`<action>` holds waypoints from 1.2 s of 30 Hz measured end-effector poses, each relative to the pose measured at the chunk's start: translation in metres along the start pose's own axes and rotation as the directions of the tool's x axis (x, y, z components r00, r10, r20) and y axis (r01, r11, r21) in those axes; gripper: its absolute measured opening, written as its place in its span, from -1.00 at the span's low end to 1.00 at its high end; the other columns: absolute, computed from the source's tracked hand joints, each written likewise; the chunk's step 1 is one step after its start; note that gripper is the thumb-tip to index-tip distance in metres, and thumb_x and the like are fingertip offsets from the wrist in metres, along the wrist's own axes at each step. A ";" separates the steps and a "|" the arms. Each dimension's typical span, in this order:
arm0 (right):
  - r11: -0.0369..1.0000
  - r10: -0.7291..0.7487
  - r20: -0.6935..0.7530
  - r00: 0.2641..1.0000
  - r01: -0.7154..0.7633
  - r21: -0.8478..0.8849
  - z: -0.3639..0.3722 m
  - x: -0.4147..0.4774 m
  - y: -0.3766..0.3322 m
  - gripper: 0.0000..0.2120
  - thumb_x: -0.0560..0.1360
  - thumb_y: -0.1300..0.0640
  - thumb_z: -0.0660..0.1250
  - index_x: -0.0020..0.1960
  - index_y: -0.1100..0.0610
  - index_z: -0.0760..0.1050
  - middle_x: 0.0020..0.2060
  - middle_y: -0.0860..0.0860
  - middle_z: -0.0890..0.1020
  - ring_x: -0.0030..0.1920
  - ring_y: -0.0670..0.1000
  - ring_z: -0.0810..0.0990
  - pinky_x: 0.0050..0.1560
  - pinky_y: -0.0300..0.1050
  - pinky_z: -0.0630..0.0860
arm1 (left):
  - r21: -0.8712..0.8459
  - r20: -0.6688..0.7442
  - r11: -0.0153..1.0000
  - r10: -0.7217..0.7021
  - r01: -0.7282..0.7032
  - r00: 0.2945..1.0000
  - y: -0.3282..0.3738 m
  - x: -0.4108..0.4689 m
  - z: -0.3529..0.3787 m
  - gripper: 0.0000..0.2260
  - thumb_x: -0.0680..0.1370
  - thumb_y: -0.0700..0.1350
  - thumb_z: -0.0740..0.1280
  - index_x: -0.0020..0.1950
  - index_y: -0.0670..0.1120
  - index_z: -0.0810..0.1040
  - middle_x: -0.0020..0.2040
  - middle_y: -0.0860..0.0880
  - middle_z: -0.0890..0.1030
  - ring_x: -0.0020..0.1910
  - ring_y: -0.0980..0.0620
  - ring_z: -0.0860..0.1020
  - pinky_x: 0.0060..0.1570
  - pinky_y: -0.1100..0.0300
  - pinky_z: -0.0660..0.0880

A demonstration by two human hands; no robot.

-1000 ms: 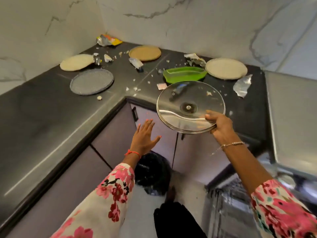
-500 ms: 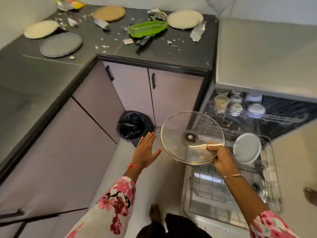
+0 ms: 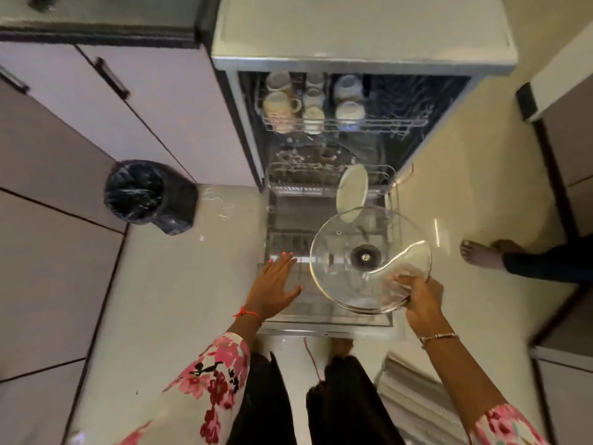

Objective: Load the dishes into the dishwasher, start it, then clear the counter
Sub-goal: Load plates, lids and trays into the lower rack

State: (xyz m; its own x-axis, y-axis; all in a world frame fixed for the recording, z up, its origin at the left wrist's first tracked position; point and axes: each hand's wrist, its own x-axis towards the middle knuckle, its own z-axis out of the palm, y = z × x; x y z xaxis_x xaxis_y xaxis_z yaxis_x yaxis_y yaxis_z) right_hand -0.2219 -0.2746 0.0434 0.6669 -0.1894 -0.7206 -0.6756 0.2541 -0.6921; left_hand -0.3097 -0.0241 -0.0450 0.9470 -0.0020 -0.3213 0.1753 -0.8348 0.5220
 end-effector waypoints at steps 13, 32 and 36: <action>0.763 -0.470 -0.189 0.862 0.289 -0.578 -0.091 0.157 -0.007 -0.71 0.40 0.38 0.17 0.06 0.27 0.55 -0.33 0.19 0.59 -0.40 0.16 0.59 -0.45 0.09 0.58 | 0.036 0.278 0.998 0.031 -0.042 0.960 0.035 0.072 0.165 -0.47 0.52 0.02 0.16 0.42 -0.22 0.30 0.43 -0.17 0.32 0.44 -0.13 0.26 0.43 -0.06 0.11; 0.349 -0.520 0.065 0.851 0.282 -0.894 -0.058 0.280 0.081 -0.79 0.55 0.20 0.23 0.01 0.36 0.51 -0.11 0.26 0.59 -0.07 0.20 0.54 -0.22 -0.12 0.35 | 0.043 0.220 0.998 -0.047 0.038 0.974 0.006 0.130 0.274 -0.45 0.50 -0.48 0.11 0.45 -0.11 0.28 0.38 -0.10 0.41 0.36 -0.05 0.35 0.39 0.17 0.17; 0.359 -0.505 0.028 0.863 0.240 -0.902 -0.055 0.290 0.087 -0.82 0.54 0.24 0.23 0.02 0.35 0.50 -0.06 0.28 0.58 -0.03 0.24 0.56 -0.10 0.00 0.47 | 0.021 0.202 0.998 -0.062 0.059 0.977 0.009 0.134 0.273 -0.47 0.50 -0.48 0.10 0.41 -0.10 0.36 0.32 -0.12 0.48 0.30 -0.08 0.42 0.34 0.15 0.27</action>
State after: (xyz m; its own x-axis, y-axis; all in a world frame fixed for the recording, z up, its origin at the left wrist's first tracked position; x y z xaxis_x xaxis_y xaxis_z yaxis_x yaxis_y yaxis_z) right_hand -0.1039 -0.3595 -0.2281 0.9253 -0.2652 -0.2712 -0.3664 -0.8095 -0.4588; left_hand -0.2549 -0.1824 -0.2984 0.8604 -0.0615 -0.5058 0.2248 -0.8450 0.4852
